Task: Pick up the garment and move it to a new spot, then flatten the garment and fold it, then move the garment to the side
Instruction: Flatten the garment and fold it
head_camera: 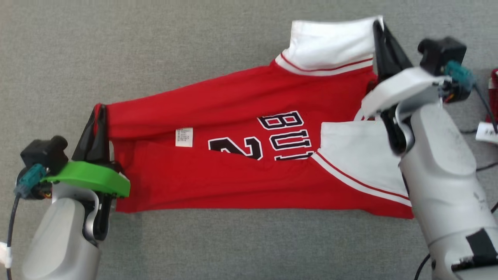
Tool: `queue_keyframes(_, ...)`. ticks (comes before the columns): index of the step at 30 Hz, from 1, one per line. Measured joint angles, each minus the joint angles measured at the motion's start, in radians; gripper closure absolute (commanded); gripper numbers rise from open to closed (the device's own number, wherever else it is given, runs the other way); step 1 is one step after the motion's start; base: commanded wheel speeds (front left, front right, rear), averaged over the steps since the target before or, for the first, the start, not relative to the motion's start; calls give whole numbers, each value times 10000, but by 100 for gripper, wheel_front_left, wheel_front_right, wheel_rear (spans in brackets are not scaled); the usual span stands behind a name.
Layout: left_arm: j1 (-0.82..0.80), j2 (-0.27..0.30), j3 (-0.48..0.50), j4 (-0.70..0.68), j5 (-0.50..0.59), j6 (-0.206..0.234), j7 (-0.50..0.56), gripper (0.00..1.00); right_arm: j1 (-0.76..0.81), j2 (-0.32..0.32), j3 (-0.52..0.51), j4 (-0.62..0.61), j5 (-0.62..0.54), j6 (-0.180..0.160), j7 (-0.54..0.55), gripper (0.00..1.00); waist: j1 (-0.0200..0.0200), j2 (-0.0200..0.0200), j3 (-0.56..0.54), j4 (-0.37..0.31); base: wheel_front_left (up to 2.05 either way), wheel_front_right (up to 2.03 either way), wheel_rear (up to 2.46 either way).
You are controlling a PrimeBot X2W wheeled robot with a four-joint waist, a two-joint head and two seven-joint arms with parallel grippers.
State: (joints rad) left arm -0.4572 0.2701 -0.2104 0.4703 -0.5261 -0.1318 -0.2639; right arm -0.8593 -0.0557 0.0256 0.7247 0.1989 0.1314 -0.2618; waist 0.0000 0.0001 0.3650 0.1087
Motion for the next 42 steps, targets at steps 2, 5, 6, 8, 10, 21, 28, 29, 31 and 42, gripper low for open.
queue_keyframes(2, 345, 10, 157, 12, 71, 0, 0, 100, 959, -17, 115, -552, 431, 0, 2, 100, 0, 0, -242, -154, 0, 0, 0)
queue_keyframes(5, 839, -15, 224, 100, 228, 0, 0, 100, 2176, -42, 111, -1214, 999, 0, 0, 100, 0, 0, -587, -345, 0, 0, 0)
queue_keyframes(6, 996, -61, 261, 117, 263, 0, -2, 100, 2533, -40, 105, -1346, 1151, 0, 0, 100, 0, 0, -686, -395, 0, 0, 0)
queue_keyframes(8, 1364, -176, 428, 217, 301, 0, 0, 100, 3321, -35, 136, -1555, 1448, 0, 2, 100, 0, 0, -926, -513, 0, 0, 0)
queue_keyframes(10, 1685, -299, 533, 251, 362, 0, -2, 100, 3896, -10, 169, -1689, 1662, 0, 0, 100, 0, 0, -1128, -616, 0, 0, 0)
queue_keyframes(21, 3075, -1080, 1666, 337, 1035, 0, 0, 0, 5464, 35, 320, -1674, 2167, 0, 2, 0, 0, 0, -1940, -1010, 0, 0, 0)
queue_keyframes(28, 3797, -1722, 2408, -376, 1808, 0, -2, 0, 5313, 6, 67, -1843, 1862, -2, 6, 0, -1, 0, -2074, -868, 0, 0, 0)
queue_keyframes(29, 3807, -1778, 2414, -401, 1854, 0, -2, 0, 5164, 0, 50, -1755, 1751, -2, 104, 0, -1, 0, -2071, -829, 0, 0, 0)
queue_keyframes(31, 3805, -1870, 2389, -462, 1889, 0, -2, 0, 4894, 12, 27, -1473, 1511, -2, 343, 0, -1, 0, -2055, -762, 0, 0, 0)
queue_keyframes(42, 3401, -2015, 1797, -520, 1939, 0, 0, 0, 3913, 23, -56, 1363, 1275, 0, 1175, 0, -1, 0, -1832, -256, 0, 0, 0)
